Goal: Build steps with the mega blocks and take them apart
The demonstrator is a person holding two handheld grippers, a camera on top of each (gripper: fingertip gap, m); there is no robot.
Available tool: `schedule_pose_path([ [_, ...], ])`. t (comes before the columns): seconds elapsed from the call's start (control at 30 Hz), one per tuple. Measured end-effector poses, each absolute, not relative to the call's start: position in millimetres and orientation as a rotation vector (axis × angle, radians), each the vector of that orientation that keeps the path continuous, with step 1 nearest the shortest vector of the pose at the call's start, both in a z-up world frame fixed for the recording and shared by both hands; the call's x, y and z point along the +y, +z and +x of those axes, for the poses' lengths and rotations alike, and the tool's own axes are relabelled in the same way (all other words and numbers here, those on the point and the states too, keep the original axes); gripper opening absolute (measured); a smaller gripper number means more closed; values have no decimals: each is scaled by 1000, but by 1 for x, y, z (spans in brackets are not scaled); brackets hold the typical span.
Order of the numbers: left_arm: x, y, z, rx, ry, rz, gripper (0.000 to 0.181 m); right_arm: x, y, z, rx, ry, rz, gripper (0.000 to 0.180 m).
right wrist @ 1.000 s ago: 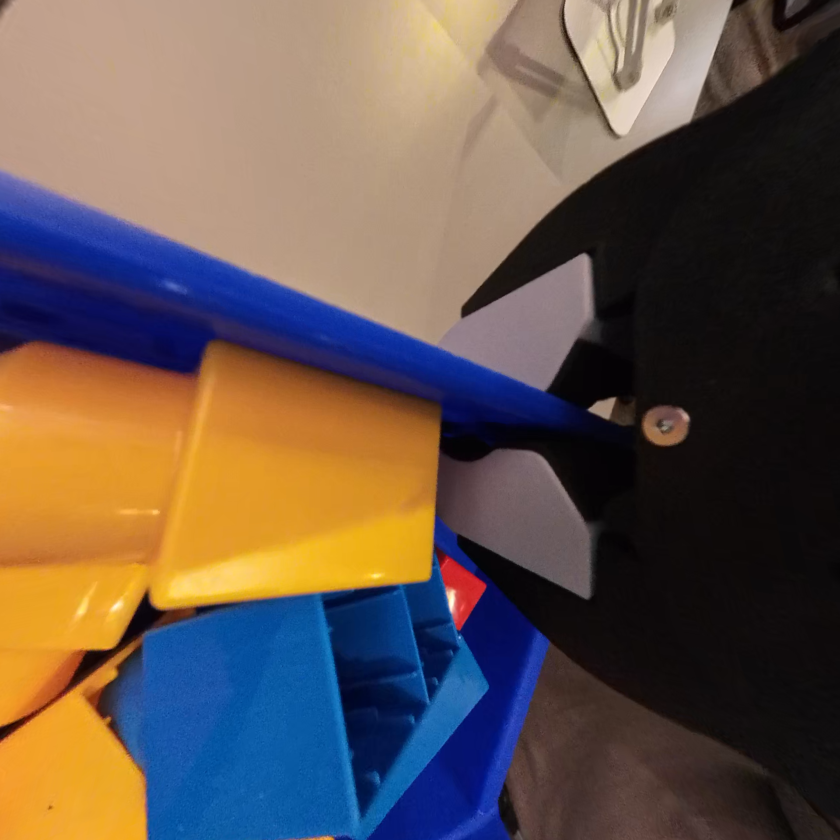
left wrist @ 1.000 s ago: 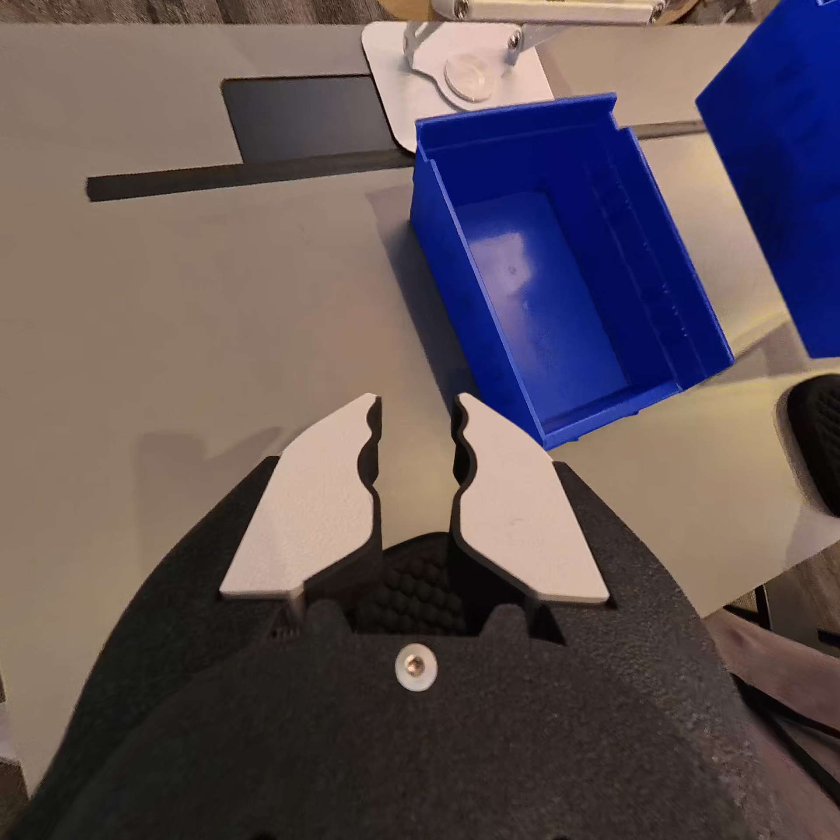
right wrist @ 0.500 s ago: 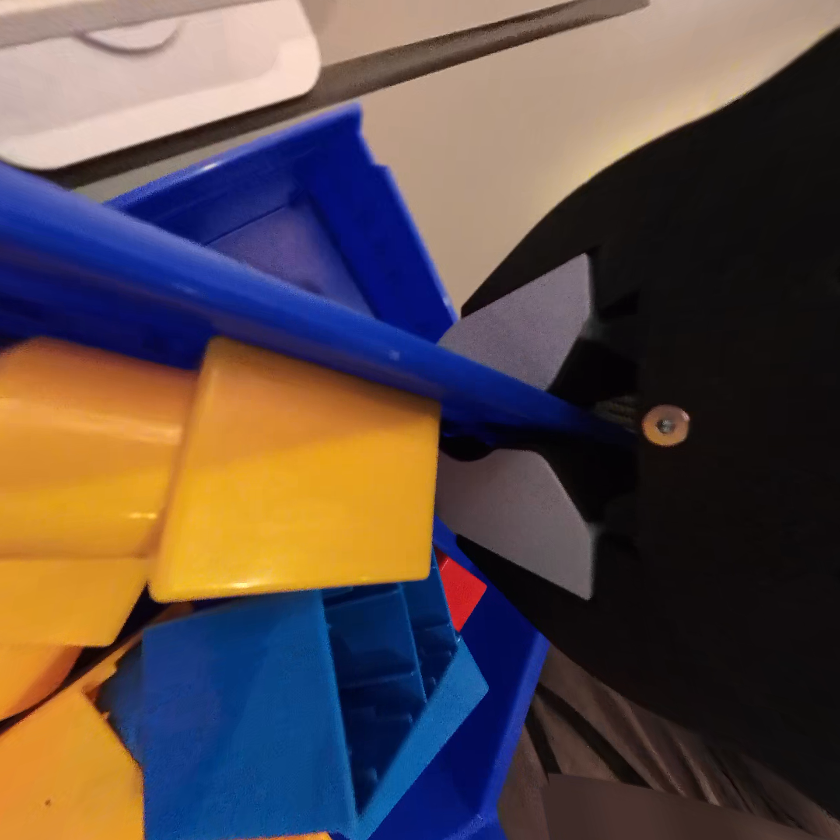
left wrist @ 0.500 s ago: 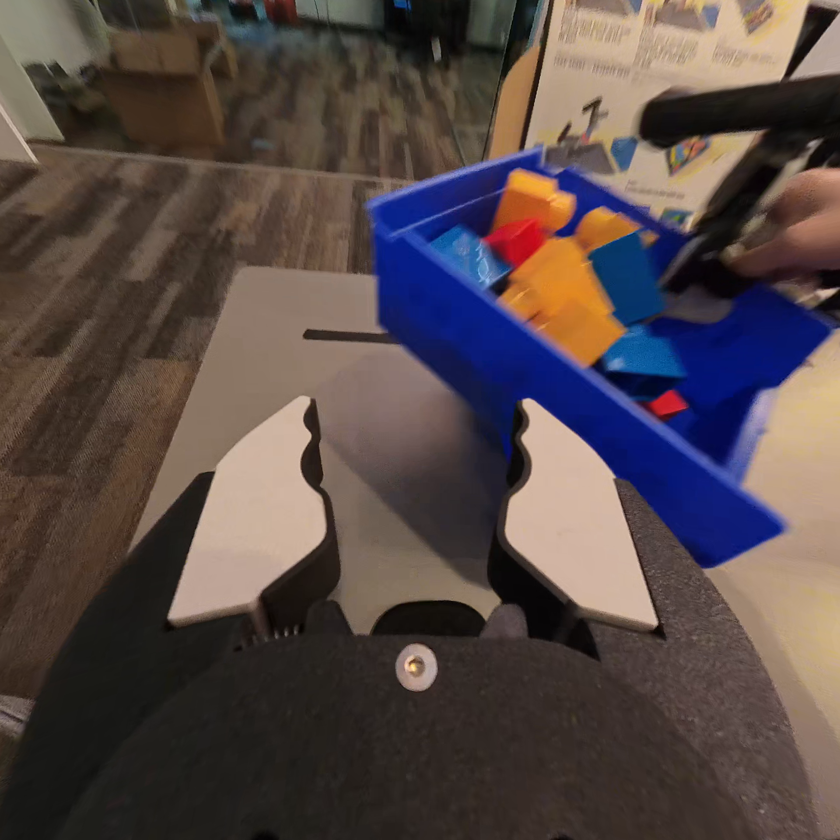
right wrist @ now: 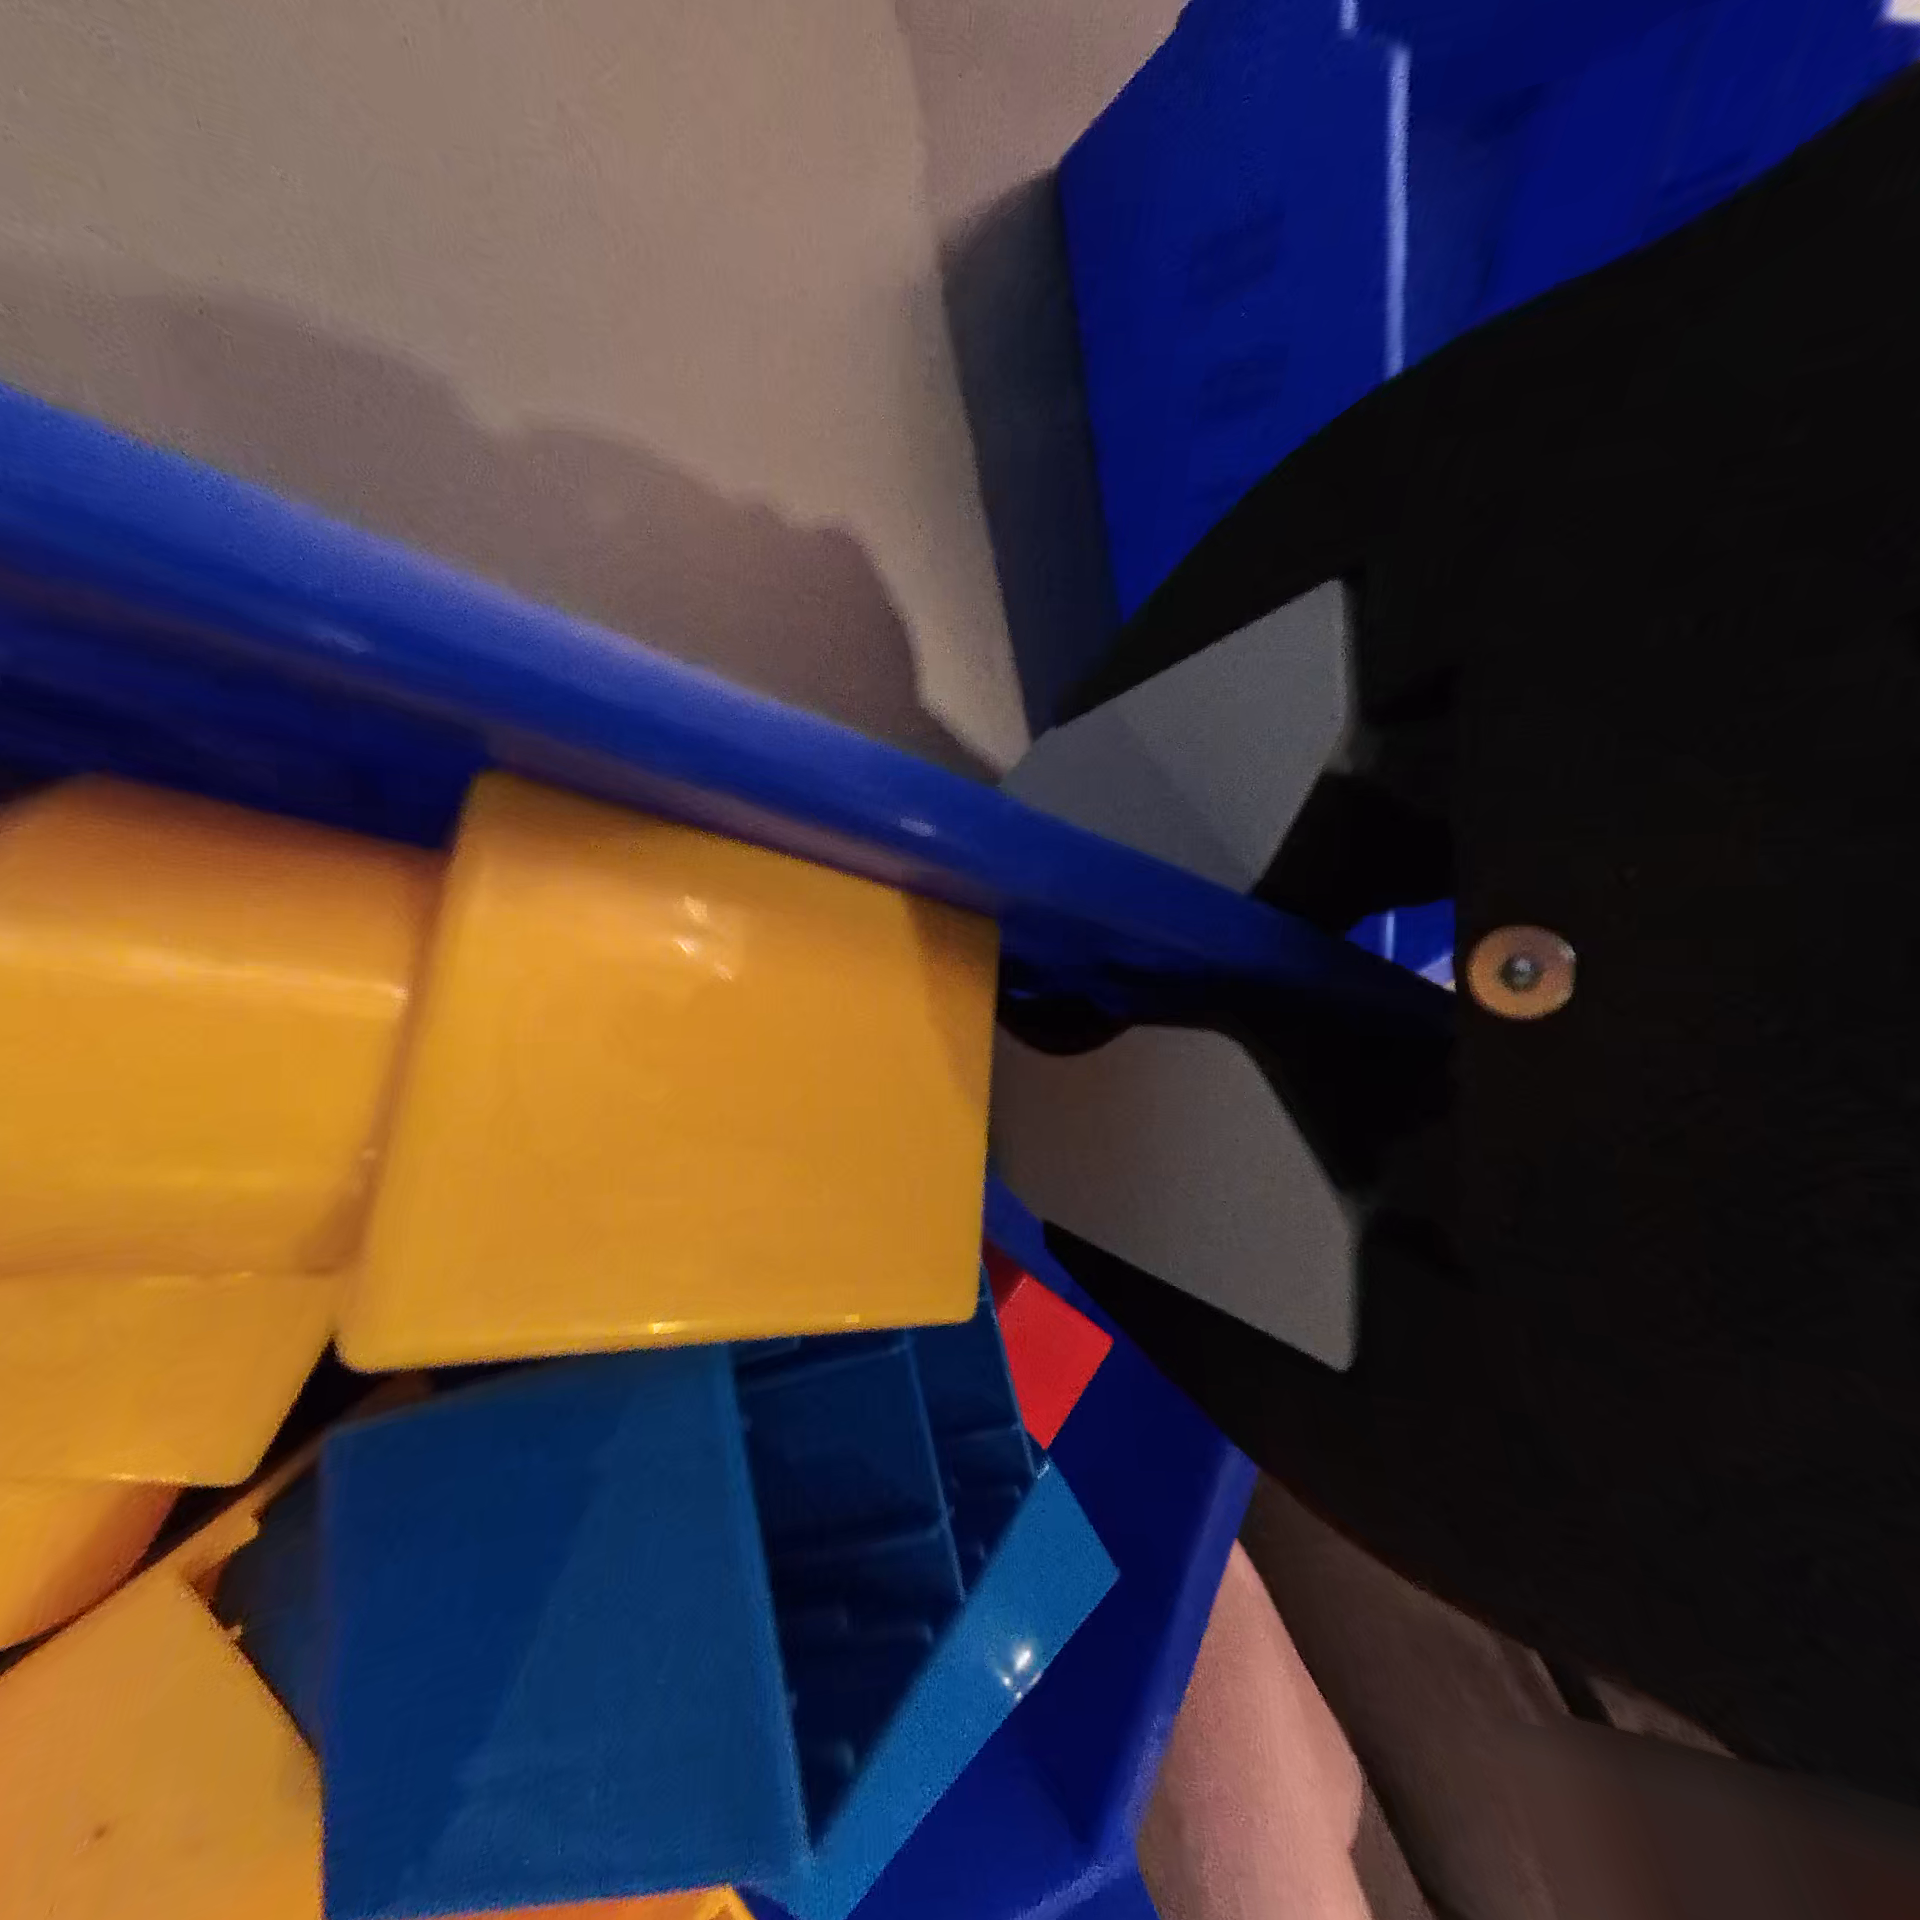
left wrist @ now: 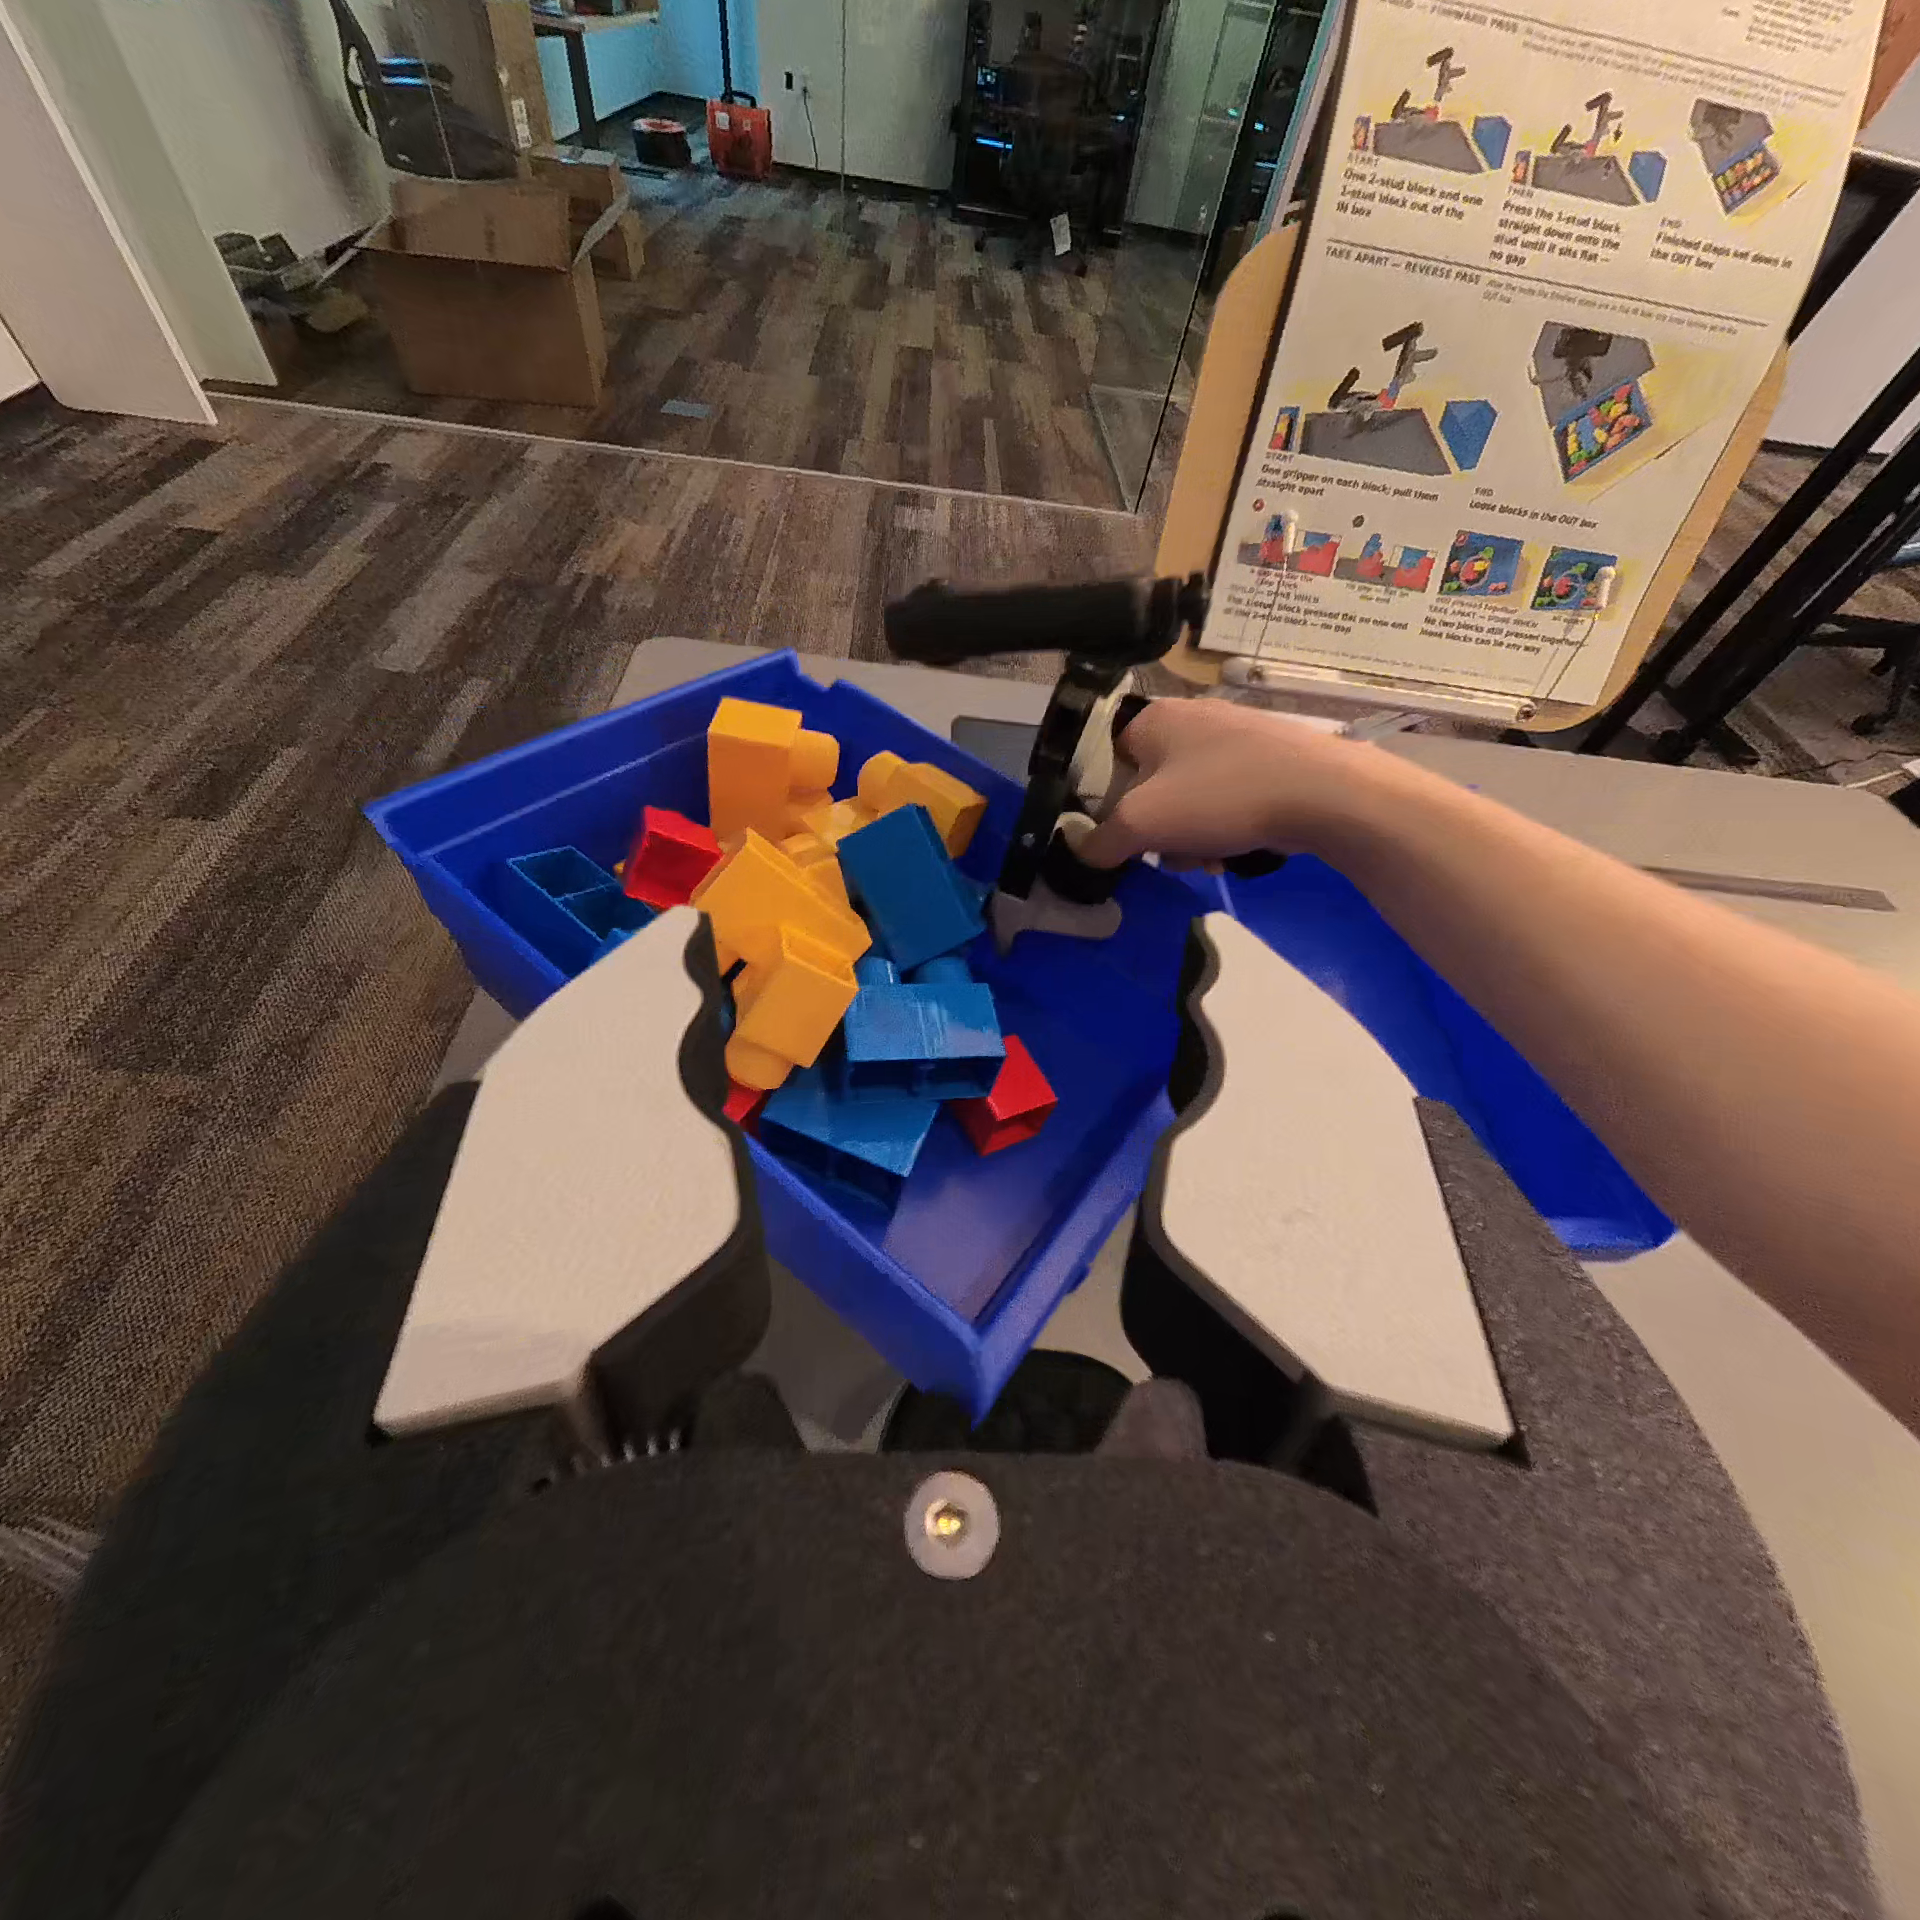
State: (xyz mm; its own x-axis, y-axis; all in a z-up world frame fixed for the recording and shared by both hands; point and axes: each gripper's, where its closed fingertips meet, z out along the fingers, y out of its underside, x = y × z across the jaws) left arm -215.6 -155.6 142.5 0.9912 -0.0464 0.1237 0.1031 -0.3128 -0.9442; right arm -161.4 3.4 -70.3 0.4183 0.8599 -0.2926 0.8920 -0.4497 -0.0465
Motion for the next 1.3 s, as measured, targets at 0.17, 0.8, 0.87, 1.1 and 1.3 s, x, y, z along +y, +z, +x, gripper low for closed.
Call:
schedule_pose_path([
  [0.17, -151, 131, -228, -69, -172, -1928, 81, 9, -114, -159, 1478, -395, 2581, 6],
  [0.8, -101, -55, -315, -343, -336, -2637, 77, 59, 23, -64, 1803, -200, 3238, 45],
  [0.87, -99, -66, -314, -355, -374, -2672, 76, 59, 29, -6, 1691, 30, 3335, 56],
  [1.1, -102, -92, -304, -330, -418, -2820, 69, 45, -16, 155, 1008, 107, 3538, 63],
  [1.3, -111, -114, -274, -336, -626, -2991, 62, 29, -68, 172, 698, -240, 3455, 64],
])
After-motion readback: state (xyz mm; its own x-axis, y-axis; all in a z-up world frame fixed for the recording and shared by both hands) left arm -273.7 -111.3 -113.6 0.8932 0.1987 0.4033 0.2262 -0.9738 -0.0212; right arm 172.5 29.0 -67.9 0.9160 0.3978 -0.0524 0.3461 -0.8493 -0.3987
